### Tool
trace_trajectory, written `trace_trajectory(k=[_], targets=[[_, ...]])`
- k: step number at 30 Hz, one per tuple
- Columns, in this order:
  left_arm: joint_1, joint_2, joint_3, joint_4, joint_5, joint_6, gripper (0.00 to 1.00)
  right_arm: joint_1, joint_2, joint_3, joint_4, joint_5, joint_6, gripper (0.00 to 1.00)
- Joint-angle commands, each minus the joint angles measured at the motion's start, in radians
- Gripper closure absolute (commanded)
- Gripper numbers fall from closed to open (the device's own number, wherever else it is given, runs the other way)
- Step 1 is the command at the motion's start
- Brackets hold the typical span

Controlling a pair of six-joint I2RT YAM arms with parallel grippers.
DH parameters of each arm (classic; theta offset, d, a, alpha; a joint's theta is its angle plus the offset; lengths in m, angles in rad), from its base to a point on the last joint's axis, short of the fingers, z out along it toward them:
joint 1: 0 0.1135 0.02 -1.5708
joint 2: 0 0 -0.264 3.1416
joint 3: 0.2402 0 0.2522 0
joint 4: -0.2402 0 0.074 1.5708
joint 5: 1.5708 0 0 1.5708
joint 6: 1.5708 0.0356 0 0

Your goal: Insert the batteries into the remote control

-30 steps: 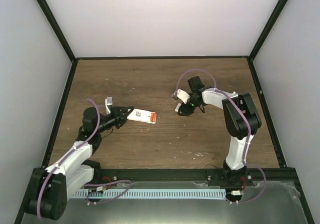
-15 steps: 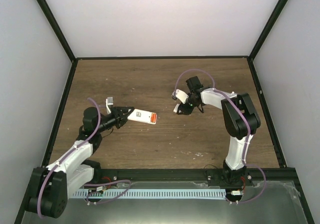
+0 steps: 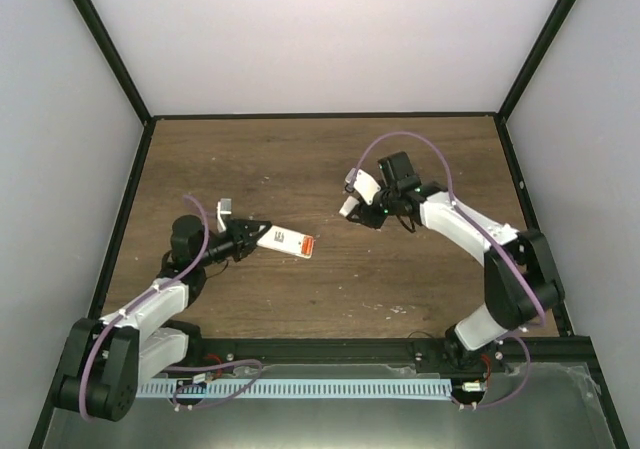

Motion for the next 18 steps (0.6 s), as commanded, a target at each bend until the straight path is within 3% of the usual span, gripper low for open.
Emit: trace_trajectory(k=[1, 8, 18], targets=[[0.008, 0.018, -0.041, 0.066, -0.05, 0.108, 1.0, 0.032, -0.091, -0.078, 0.027, -0.05, 0.084, 0.65], [0.011, 0.098, -0.092, 0.192, -0.058, 0.153, 1.0, 0.104, -0.214, -0.167, 0.097, -0.064, 0.122, 0.64], [0.016, 0.404, -0.201, 0.653, -0.106, 0.093, 1.0, 0.17, -0.237, -0.22, 0.135, -0.051, 0.136, 0.63]])
